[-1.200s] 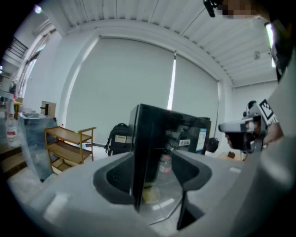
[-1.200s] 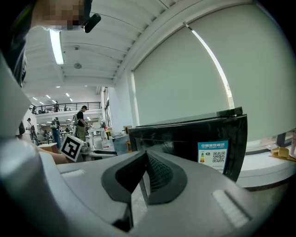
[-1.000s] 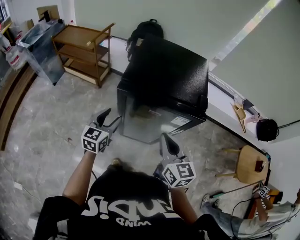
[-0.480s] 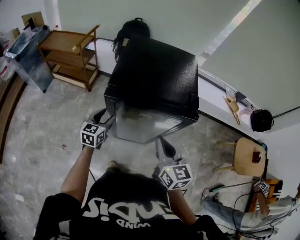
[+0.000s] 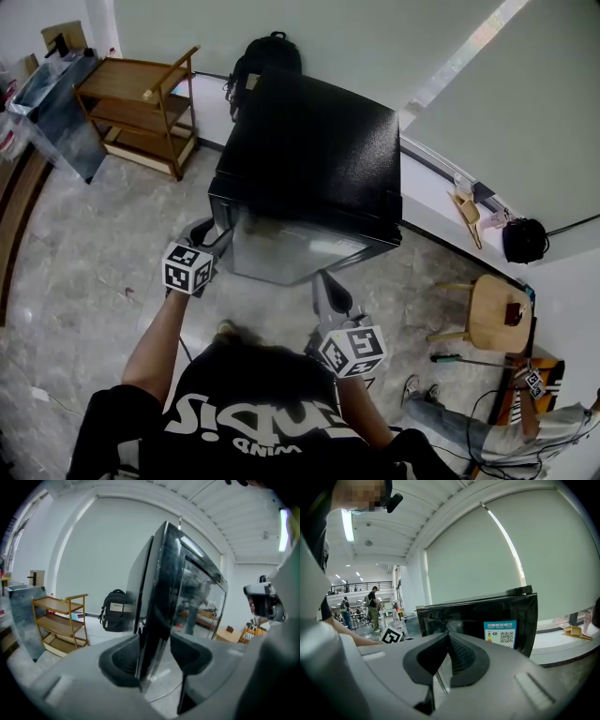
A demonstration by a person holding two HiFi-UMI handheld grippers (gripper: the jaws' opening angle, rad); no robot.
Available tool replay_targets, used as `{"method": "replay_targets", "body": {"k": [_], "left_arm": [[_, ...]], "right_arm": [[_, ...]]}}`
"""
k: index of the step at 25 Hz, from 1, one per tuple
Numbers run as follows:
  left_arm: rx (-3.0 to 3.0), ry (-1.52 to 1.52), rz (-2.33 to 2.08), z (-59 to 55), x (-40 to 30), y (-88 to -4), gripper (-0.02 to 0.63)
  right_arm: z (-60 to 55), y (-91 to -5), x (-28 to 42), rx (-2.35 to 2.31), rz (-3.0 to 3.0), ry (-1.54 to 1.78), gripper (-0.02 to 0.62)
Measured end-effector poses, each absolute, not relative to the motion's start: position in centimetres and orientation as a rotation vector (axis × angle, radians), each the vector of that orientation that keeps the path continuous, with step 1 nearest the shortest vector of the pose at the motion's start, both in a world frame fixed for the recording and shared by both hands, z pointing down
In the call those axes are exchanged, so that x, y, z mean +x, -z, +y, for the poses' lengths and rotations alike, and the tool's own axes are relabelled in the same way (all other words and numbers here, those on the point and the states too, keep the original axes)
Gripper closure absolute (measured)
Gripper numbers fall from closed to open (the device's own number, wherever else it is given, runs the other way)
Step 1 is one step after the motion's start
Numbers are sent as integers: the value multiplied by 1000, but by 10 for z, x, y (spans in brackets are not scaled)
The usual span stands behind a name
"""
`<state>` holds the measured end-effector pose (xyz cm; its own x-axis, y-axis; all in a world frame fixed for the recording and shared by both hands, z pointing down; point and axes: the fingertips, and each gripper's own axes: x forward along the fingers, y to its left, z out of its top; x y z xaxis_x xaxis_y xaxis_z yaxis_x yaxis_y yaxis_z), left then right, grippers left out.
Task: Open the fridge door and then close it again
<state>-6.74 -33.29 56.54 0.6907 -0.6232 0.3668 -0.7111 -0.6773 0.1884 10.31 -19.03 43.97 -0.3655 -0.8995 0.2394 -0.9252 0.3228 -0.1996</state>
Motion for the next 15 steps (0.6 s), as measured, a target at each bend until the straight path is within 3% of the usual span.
{"method": "replay_targets", "body": {"k": [15], "left_arm": [[2576, -400, -1034, -332, -70, -566, 423]], "right_arm": [[-183, -452, 106, 1716, -2465, -506, 597]]}}
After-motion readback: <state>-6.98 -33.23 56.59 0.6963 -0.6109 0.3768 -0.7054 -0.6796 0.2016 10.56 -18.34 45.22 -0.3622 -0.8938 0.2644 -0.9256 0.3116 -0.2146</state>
